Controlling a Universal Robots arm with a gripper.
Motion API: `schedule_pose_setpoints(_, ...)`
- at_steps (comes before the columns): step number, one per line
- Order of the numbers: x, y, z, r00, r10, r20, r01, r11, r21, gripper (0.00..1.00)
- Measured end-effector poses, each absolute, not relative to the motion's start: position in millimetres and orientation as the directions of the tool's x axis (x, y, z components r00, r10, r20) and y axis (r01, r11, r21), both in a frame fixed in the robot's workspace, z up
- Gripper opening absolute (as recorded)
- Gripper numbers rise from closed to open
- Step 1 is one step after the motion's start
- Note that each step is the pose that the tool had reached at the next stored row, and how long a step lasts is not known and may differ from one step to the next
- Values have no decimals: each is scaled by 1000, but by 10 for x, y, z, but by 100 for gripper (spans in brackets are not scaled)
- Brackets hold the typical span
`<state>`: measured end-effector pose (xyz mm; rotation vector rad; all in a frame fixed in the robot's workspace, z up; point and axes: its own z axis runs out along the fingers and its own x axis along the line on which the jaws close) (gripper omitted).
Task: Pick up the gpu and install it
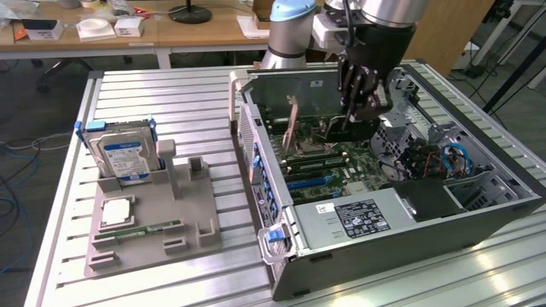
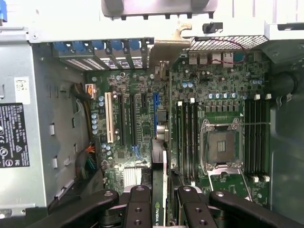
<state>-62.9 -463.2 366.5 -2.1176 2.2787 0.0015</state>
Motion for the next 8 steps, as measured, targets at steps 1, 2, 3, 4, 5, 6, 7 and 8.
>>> schedule_pose_setpoints(1,-630,-4632,3647,-76,-997,-23,-997,76,-20,26)
schedule_pose_setpoints(2,-632,-4632,3629,-79,-997,-23,-997,79,-20,26)
schedule_pose_setpoints(3,-632,-4632,3612,-81,-996,-23,-996,82,-20,26)
schedule_pose_setpoints(4,-633,-4632,3592,-84,-996,-23,-996,84,-20,26)
schedule_pose_setpoints(5,-633,-4632,3574,-86,-996,-23,-996,86,-20,26)
schedule_pose_setpoints(6,-633,-4632,3563,-87,-996,-23,-996,87,-20,26)
schedule_pose_setpoints(7,-633,-4632,3563,-87,-996,-23,-996,88,-20,26)
schedule_pose_setpoints(8,-633,-4632,3563,-87,-996,-23,-996,88,-20,26)
